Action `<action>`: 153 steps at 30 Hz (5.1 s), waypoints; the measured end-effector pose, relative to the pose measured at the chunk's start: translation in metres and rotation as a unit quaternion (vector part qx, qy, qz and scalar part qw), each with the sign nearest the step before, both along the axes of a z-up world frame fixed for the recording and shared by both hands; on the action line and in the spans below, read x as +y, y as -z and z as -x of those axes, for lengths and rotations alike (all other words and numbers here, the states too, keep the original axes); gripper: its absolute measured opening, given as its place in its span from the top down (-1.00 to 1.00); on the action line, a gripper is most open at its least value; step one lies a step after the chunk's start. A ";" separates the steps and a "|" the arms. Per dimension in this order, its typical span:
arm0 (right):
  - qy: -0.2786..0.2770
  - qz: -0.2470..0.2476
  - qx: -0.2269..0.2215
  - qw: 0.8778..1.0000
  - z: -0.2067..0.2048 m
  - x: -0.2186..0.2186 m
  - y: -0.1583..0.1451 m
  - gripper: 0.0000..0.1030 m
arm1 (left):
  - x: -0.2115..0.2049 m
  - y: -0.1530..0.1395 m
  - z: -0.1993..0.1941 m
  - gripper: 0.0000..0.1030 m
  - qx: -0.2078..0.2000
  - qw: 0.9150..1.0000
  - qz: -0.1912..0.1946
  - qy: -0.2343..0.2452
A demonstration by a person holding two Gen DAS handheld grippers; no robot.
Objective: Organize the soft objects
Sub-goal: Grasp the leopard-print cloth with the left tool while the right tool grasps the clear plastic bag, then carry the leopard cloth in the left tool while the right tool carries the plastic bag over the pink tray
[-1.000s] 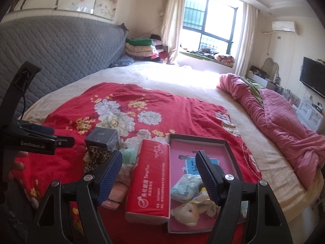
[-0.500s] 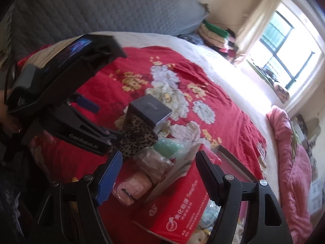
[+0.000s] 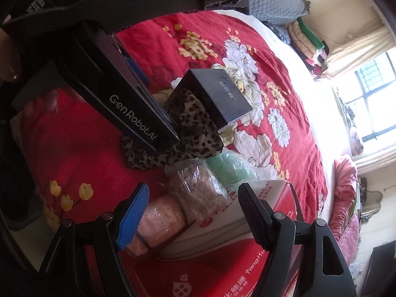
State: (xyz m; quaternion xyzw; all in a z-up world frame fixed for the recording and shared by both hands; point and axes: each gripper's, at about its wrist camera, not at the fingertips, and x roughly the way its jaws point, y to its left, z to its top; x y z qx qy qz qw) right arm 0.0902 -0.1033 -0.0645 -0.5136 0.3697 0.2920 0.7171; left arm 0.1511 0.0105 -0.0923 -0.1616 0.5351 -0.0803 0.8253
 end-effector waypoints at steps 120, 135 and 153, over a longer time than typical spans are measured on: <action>0.364 -0.472 -0.115 0.795 0.044 -0.287 -0.165 0.12 | -0.230 -0.171 0.036 0.87 -0.167 0.969 -0.082 0.162; 0.380 -0.470 -0.092 0.791 0.036 -0.298 -0.136 0.14 | -0.273 -0.130 0.020 0.87 -0.123 0.967 -0.095 0.200; 0.400 -0.450 -0.062 0.796 0.022 -0.307 -0.104 0.16 | -0.285 -0.090 -0.001 0.87 -0.083 0.966 -0.120 0.215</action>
